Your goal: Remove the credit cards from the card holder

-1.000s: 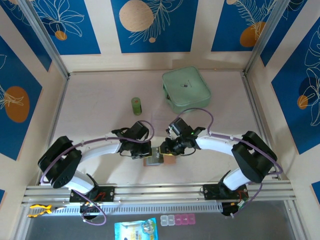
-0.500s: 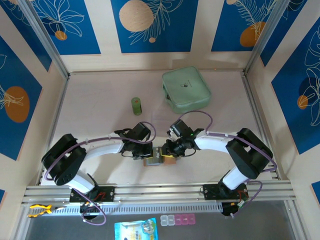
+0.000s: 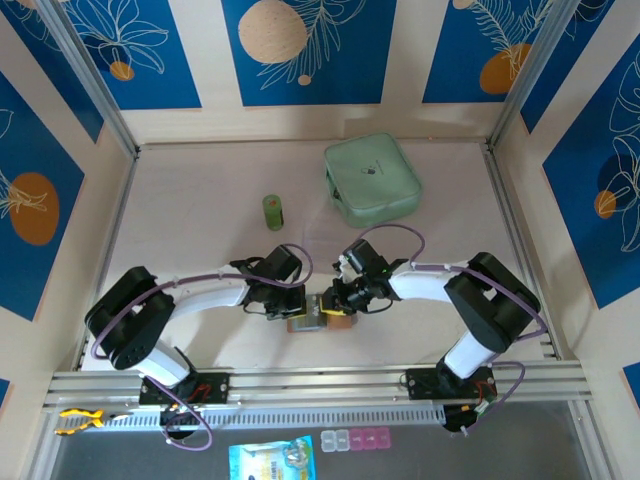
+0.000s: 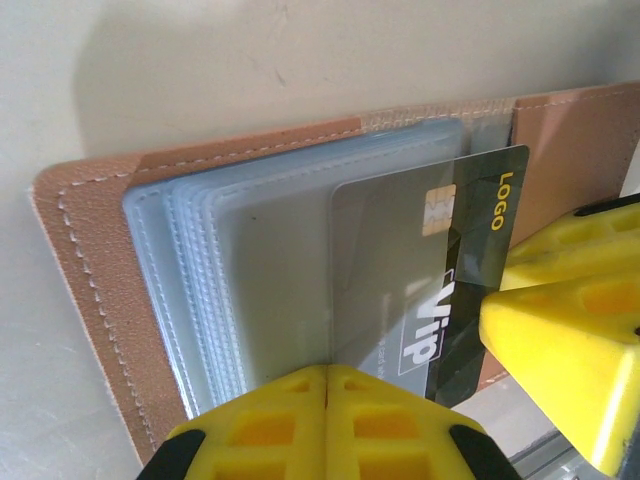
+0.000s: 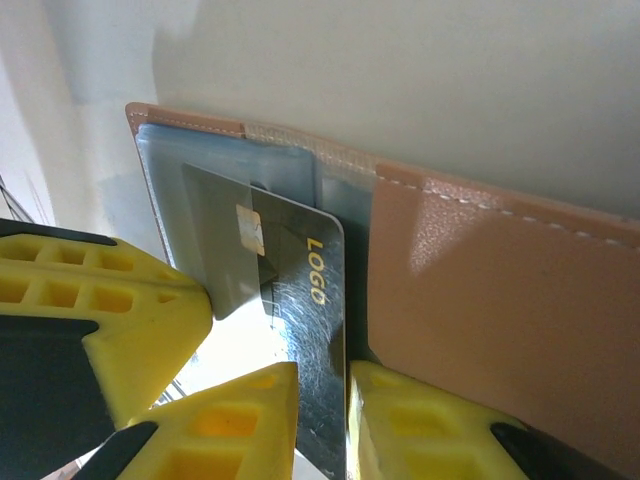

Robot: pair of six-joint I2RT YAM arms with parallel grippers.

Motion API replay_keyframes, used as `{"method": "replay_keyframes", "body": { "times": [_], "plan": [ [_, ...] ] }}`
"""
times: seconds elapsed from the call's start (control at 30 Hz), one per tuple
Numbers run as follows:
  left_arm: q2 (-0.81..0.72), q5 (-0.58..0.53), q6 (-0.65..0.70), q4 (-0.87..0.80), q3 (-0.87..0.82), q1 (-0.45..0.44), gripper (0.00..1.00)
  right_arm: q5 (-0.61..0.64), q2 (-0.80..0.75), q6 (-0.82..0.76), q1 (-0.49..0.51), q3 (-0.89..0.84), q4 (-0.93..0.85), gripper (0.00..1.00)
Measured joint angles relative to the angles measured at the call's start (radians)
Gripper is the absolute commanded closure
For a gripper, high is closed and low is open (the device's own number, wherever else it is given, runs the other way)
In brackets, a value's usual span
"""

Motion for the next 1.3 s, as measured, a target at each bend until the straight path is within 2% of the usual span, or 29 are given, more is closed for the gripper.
{"method": "replay_keyframes", "body": {
  "times": [0.8,1.3],
  "plan": [
    [0.005,0.004,0.0,0.005,0.0,0.0,1.0,-0.058,-0.002,0.018,-0.021,-0.031,0.082,0.88],
    [0.005,0.003,0.0,0.004,0.002,0.0,1.0,-0.047,-0.119,-0.036,-0.08,-0.057,-0.023,0.91]
  ]
}}
